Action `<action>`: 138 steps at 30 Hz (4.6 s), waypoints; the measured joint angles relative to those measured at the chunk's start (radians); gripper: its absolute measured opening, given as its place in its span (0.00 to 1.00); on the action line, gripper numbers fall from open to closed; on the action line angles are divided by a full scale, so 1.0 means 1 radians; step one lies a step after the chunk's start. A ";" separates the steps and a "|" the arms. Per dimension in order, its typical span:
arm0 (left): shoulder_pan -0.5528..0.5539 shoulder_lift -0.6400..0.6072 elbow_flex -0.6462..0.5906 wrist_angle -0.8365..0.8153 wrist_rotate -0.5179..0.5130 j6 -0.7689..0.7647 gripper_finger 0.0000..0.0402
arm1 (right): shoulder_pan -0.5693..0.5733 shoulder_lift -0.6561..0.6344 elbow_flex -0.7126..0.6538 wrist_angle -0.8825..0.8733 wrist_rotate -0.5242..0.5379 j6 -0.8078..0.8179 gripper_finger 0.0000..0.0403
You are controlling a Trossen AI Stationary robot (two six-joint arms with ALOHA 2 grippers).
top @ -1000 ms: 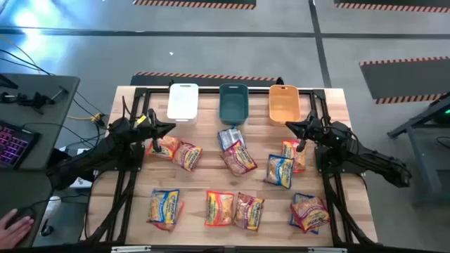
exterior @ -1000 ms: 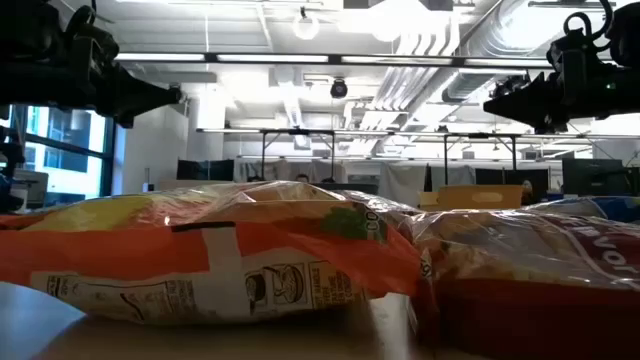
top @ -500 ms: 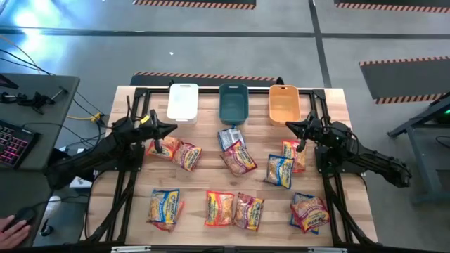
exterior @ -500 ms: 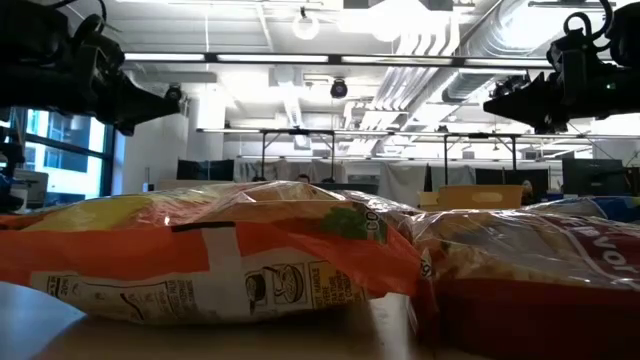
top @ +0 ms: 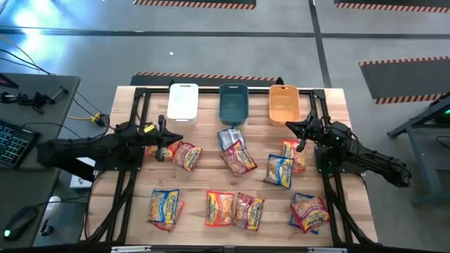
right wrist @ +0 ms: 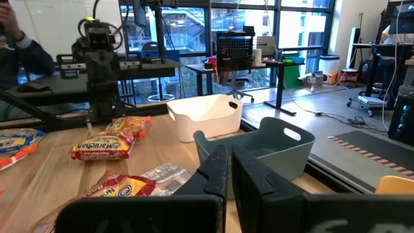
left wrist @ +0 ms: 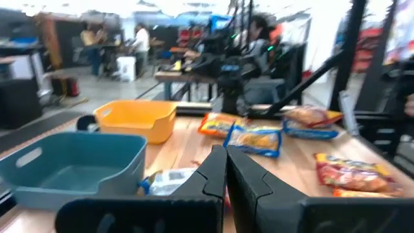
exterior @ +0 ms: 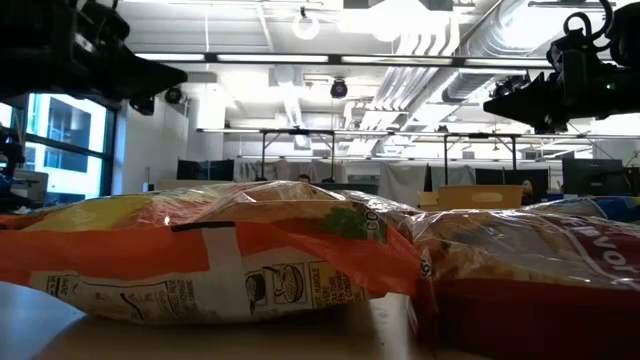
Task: Sort Maruchan noodles
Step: Put the red noodle pack into the white bin
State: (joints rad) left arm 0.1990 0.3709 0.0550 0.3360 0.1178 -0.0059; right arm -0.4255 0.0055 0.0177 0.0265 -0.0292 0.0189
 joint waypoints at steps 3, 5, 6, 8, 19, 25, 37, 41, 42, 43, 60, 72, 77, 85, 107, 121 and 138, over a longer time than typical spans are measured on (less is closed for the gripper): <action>-0.057 0.106 0.047 -0.001 -0.097 -0.001 0.00 | 0.000 0.000 0.000 0.000 0.000 0.000 0.01; -0.087 0.192 0.087 -0.001 -0.137 -0.013 0.00 | 0.000 0.000 0.000 0.000 0.000 0.000 0.01; -0.098 0.235 0.109 0.000 -0.153 -0.027 0.00 | 0.000 0.000 0.000 0.000 0.000 0.000 0.01; -0.114 0.335 0.157 -0.001 -0.164 -0.048 0.00 | 0.000 0.000 0.000 0.000 0.000 0.000 0.01; -0.119 0.911 0.545 -0.131 -0.125 -0.071 0.07 | 0.000 0.000 0.000 0.000 0.000 0.004 0.01; -0.115 1.164 0.800 -0.317 -0.118 -0.110 0.19 | 0.001 0.000 0.000 -0.010 -0.002 0.009 0.01; -0.106 1.488 1.147 -0.512 -0.145 -0.133 0.50 | 0.001 0.000 0.000 -0.008 -0.005 0.008 0.01; -0.077 1.548 1.217 -0.569 -0.154 -0.172 0.55 | 0.001 0.000 0.000 -0.008 -0.005 0.008 0.01; -0.070 1.559 1.227 -0.576 -0.135 -0.174 0.56 | 0.001 0.000 0.000 -0.008 -0.005 0.008 0.01; -0.063 1.569 1.235 -0.577 -0.108 -0.176 0.56 | 0.000 0.000 0.000 -0.008 -0.005 0.008 0.01; -0.007 1.641 1.269 -0.577 0.106 -0.133 0.50 | 0.001 0.002 0.000 -0.007 -0.005 0.008 0.01; -0.008 1.648 1.269 -0.527 0.146 -0.045 0.19 | 0.000 0.002 0.000 -0.007 -0.005 0.008 0.01; -0.008 1.648 1.269 -0.529 0.162 -0.008 0.02 | 0.001 0.002 0.000 -0.007 -0.005 0.008 0.01; -0.008 1.531 1.268 -0.575 0.134 0.044 0.00 | 0.001 0.002 0.000 -0.008 -0.005 0.007 0.01; 0.051 0.747 0.841 -0.531 -0.438 0.129 0.00 | 0.001 0.002 0.000 -0.015 -0.004 0.003 0.01; 0.504 0.607 0.445 0.091 -0.126 0.277 0.00 | 0.000 0.002 0.000 -0.006 -0.004 -0.019 0.01; 0.382 0.544 0.576 -0.143 0.293 -0.290 0.00 | 0.000 0.002 0.000 -0.007 -0.004 -0.016 0.01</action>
State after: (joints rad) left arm 0.5809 0.9153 0.6313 0.1931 0.4107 -0.2956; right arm -0.4250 0.0074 0.0177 0.0196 -0.0330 0.0032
